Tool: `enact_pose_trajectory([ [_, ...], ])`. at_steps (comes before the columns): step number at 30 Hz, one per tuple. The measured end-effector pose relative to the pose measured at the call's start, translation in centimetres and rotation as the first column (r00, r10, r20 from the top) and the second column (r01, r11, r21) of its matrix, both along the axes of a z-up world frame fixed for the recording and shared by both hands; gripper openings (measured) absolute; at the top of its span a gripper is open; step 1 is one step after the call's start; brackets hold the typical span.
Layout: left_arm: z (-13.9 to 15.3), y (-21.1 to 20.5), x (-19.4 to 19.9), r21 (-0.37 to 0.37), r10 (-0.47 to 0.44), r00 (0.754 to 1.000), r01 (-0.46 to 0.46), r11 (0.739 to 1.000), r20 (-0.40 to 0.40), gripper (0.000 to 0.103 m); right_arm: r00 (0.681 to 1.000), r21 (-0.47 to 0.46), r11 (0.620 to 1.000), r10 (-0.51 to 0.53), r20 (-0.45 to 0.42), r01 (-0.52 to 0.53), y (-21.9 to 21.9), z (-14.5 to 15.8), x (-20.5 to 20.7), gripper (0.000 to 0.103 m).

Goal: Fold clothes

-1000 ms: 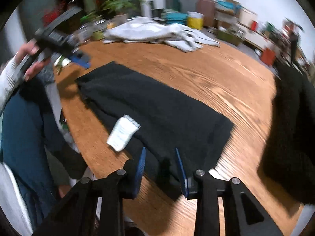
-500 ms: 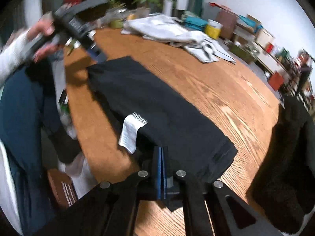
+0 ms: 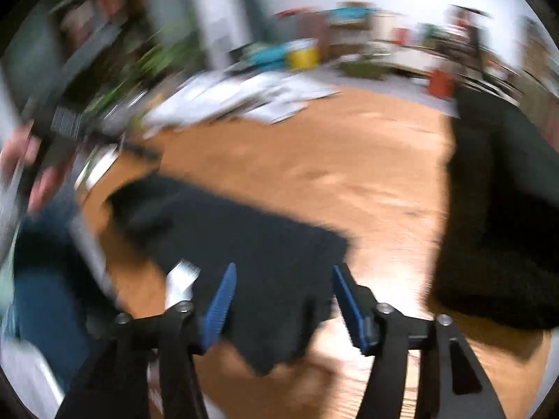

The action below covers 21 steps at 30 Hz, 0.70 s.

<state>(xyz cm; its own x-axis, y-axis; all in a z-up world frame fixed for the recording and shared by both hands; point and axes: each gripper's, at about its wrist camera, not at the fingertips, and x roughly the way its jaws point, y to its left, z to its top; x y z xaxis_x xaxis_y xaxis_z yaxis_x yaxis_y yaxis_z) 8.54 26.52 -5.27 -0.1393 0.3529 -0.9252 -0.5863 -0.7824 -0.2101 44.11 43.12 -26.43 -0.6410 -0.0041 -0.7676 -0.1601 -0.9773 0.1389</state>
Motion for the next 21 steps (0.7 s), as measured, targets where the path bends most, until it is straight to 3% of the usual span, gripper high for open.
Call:
enact_pose_trajectory([
  [2, -2.2, 1.8, 0.8, -0.07, -0.007, 1.0, 0.006, 0.998, -0.016, 0.077, 0.998, -0.011, 0.998, -0.056, 0.012, 0.056, 1.0, -0.2, 0.0, 0.068],
  [4, -5.0, 2.4, 2.2, -0.129, -0.017, 1.0, 0.019, 0.991, 0.017, 0.077, 0.994, -0.022, 0.994, -0.102, 0.027, 0.103, 1.8, -0.4, -0.1, 0.069],
  [8, -6.7, 2.0, 5.9, -0.173, -0.09, 0.985, 0.065, 0.983, -0.145, 0.077, 0.988, -0.04, 0.989, -0.139, 0.066, 0.142, 2.5, -1.0, 0.4, 0.078],
  [9, -6.8, 1.8, 6.3, -0.169, -0.096, 0.981, 0.067, 0.983, -0.167, 0.077, 0.988, -0.059, 0.988, -0.139, 0.072, 0.144, 2.6, -1.3, 0.5, 0.082],
  [11, -6.8, 1.6, 7.0, -0.157, -0.111, 0.974, 0.081, 0.984, -0.197, 0.078, 0.987, -0.181, 0.972, -0.141, 0.078, 0.153, 4.0, -1.9, 0.4, 0.083],
  [14, -6.3, 0.9, 6.6, -0.117, -0.11, 0.979, 0.091, 0.989, -0.173, 0.078, 0.985, -0.356, 0.919, -0.143, 0.097, 0.169, 6.1, -3.1, -0.6, 0.083],
  [18, -3.7, -1.4, 5.2, -0.006, -0.028, 0.994, 0.027, 1.0, -0.106, 0.078, 0.984, -0.421, 0.892, -0.114, 0.137, 0.162, 7.2, -4.5, -3.3, 0.083],
  [21, -3.4, -3.2, 3.6, -0.012, 0.035, 0.993, -0.037, 0.999, -0.109, 0.078, 0.978, -0.464, 0.866, -0.113, 0.176, 0.184, 7.2, -5.5, -5.3, 0.083],
])
